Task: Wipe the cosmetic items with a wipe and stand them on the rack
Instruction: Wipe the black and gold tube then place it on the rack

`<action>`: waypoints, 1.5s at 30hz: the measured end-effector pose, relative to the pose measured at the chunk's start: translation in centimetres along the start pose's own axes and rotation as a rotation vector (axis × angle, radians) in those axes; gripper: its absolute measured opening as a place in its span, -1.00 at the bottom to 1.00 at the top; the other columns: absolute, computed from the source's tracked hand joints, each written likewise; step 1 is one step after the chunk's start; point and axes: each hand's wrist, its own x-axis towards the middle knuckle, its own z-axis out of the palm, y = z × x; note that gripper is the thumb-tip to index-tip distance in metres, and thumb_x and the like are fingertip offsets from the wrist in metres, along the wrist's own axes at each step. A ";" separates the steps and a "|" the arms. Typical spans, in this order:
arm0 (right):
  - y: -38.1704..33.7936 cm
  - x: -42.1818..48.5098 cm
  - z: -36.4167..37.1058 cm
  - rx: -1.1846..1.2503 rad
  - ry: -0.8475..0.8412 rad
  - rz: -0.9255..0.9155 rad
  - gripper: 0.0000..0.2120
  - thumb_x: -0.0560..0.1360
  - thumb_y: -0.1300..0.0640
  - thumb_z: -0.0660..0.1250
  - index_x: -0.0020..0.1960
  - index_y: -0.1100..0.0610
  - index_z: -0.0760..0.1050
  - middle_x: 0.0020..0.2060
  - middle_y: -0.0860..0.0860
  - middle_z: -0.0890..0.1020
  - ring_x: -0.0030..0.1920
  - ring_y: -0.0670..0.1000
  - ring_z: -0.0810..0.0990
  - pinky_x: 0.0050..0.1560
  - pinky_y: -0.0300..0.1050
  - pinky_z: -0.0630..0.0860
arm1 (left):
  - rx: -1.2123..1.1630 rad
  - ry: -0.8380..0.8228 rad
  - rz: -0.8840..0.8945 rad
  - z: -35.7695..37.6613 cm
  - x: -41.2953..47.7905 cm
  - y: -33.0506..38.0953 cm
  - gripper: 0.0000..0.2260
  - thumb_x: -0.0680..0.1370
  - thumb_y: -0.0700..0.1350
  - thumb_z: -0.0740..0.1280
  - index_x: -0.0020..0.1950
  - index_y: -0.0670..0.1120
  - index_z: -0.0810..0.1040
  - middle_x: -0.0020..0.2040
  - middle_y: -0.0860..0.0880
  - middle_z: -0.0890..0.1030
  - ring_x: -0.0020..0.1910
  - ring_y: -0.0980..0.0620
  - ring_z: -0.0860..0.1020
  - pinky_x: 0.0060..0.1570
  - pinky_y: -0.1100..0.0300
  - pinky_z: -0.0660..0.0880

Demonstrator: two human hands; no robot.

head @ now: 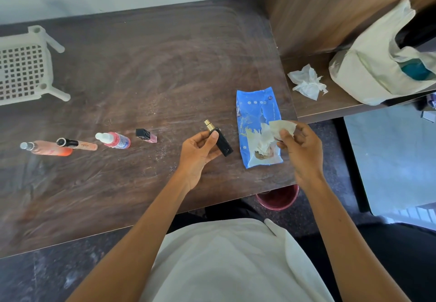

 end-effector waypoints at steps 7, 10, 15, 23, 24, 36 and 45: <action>-1.4 -4.1 5.1 -0.165 -0.138 -0.236 -0.76 0.57 0.26 0.33 0.06 -0.03 0.68 -0.09 -0.15 0.73 -0.06 -0.15 0.70 -0.03 -0.24 0.57 | 0.045 0.024 0.034 -0.1 -0.9 0.8 -0.79 0.56 -0.16 0.41 0.16 -0.22 0.63 -0.01 -0.14 0.71 0.00 -0.07 0.71 0.08 0.02 0.64; -1.2 -5.6 7.3 -0.312 -0.206 -0.523 -0.75 0.55 0.29 0.35 0.19 0.11 0.65 0.08 -0.10 0.69 0.09 -0.21 0.61 0.09 -0.46 0.44 | 0.058 0.027 0.053 -0.2 -1.1 1.0 -0.74 0.57 -0.13 0.40 0.20 -0.23 0.62 0.02 -0.17 0.72 0.01 -0.07 0.71 0.08 0.03 0.63; 0.9 -6.1 9.0 -0.436 -0.330 -0.686 -0.69 0.60 0.18 0.35 0.33 0.16 0.56 0.28 0.01 0.59 0.29 -0.06 0.54 0.33 -0.27 0.43 | 0.038 0.033 0.059 -0.3 -1.6 1.5 -0.72 0.61 -0.05 0.35 0.22 -0.20 0.63 -0.01 -0.10 0.73 0.02 0.01 0.70 0.07 0.13 0.62; 1.5 -5.6 8.8 -0.555 -0.162 -0.913 -0.80 0.56 0.26 0.39 0.18 0.21 0.65 -0.08 0.00 0.72 -0.09 0.05 0.63 -0.01 -0.15 0.55 | -0.084 0.123 0.012 0.6 -2.2 1.4 -0.71 0.57 -0.06 0.41 0.23 -0.18 0.63 0.05 -0.15 0.73 0.07 -0.06 0.70 0.05 0.14 0.63; 1.8 -5.5 8.7 -0.565 -0.156 -0.927 -0.80 0.58 0.25 0.36 0.17 0.22 0.65 -0.06 0.02 0.72 -0.08 0.08 0.64 0.01 -0.16 0.55 | -0.091 0.139 0.017 0.8 -2.3 1.4 -0.71 0.57 -0.07 0.42 0.22 -0.19 0.64 0.04 -0.15 0.73 0.06 -0.06 0.71 0.02 0.15 0.64; 1.2 -5.4 11.7 -0.464 -0.226 -0.819 -0.77 0.53 0.30 0.41 0.18 0.19 0.66 0.09 0.04 0.69 0.02 0.07 0.63 0.12 -0.41 0.43 | -0.114 0.201 -0.002 -0.8 -2.4 1.9 -0.70 0.53 -0.07 0.44 0.21 -0.19 0.66 0.05 -0.17 0.72 0.05 -0.04 0.71 0.01 0.16 0.65; 2.0 -6.4 10.7 -0.493 -0.200 -0.814 -0.75 0.50 0.35 0.44 0.16 0.21 0.66 0.05 0.05 0.70 0.00 0.02 0.62 0.11 -0.48 0.40 | -0.126 0.183 -0.075 -1.2 -2.6 2.4 -0.75 0.54 -0.08 0.44 0.17 -0.16 0.68 0.00 -0.12 0.74 -0.02 -0.01 0.72 -0.12 0.23 0.63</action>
